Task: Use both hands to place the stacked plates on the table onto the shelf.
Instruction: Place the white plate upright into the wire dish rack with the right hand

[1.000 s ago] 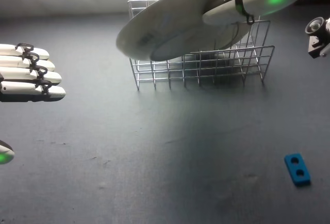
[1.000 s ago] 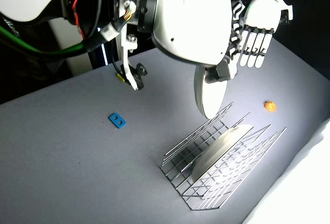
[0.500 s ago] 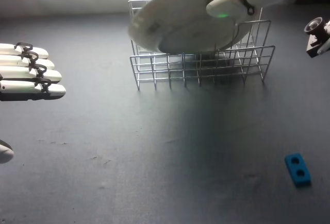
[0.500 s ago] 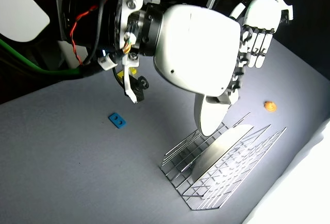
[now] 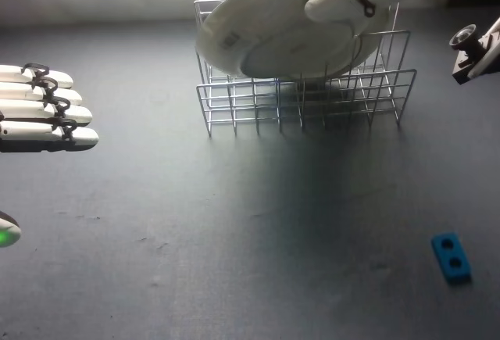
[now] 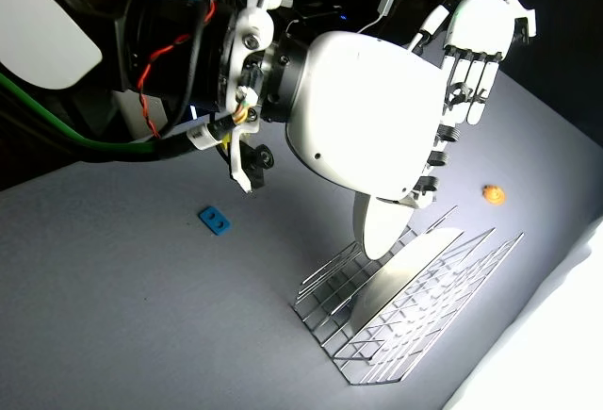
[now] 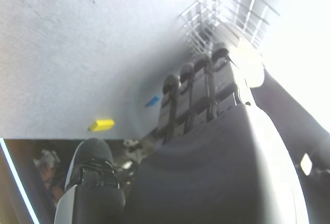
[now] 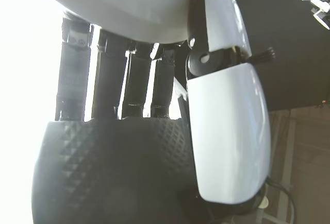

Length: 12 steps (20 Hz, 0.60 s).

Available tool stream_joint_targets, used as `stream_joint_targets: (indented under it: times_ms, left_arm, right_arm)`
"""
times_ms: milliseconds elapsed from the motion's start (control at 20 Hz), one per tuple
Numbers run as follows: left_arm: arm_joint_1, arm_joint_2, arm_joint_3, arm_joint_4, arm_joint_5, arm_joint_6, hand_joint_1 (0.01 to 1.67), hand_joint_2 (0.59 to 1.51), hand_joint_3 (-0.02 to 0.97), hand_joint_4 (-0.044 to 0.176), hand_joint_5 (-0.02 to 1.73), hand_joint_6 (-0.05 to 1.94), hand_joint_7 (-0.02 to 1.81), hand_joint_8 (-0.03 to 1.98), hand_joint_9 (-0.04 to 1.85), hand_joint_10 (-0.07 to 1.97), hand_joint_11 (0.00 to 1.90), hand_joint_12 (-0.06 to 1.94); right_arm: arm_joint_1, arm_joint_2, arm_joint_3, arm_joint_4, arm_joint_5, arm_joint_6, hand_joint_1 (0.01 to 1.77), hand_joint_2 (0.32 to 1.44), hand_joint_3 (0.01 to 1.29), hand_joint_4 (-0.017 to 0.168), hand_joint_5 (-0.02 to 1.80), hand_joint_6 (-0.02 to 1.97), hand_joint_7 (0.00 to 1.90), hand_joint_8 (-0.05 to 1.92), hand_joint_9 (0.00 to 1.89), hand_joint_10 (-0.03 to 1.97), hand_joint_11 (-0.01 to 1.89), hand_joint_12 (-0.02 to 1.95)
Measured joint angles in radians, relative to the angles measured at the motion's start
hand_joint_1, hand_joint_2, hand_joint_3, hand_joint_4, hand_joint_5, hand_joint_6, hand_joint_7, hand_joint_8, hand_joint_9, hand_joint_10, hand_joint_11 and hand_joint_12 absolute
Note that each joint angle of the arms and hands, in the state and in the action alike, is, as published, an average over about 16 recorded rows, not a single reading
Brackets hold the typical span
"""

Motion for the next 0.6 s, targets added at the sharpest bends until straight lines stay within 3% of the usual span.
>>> stream_joint_targets:
  times_ms: [600]
  left_arm:
    - [-0.002,0.005,-0.007,0.008,-0.015,0.000,0.02,1.215,0.008,-0.001,0.13,0.01,0.09,0.01,0.06,0.01,0.02,0.01]
  right_arm:
    - [-0.040,-0.077,0.107,0.038,-0.003,0.001,1.22,1.00,0.01,0.000,0.94,0.90,1.10,0.84,1.36,-0.01,0.91,1.00]
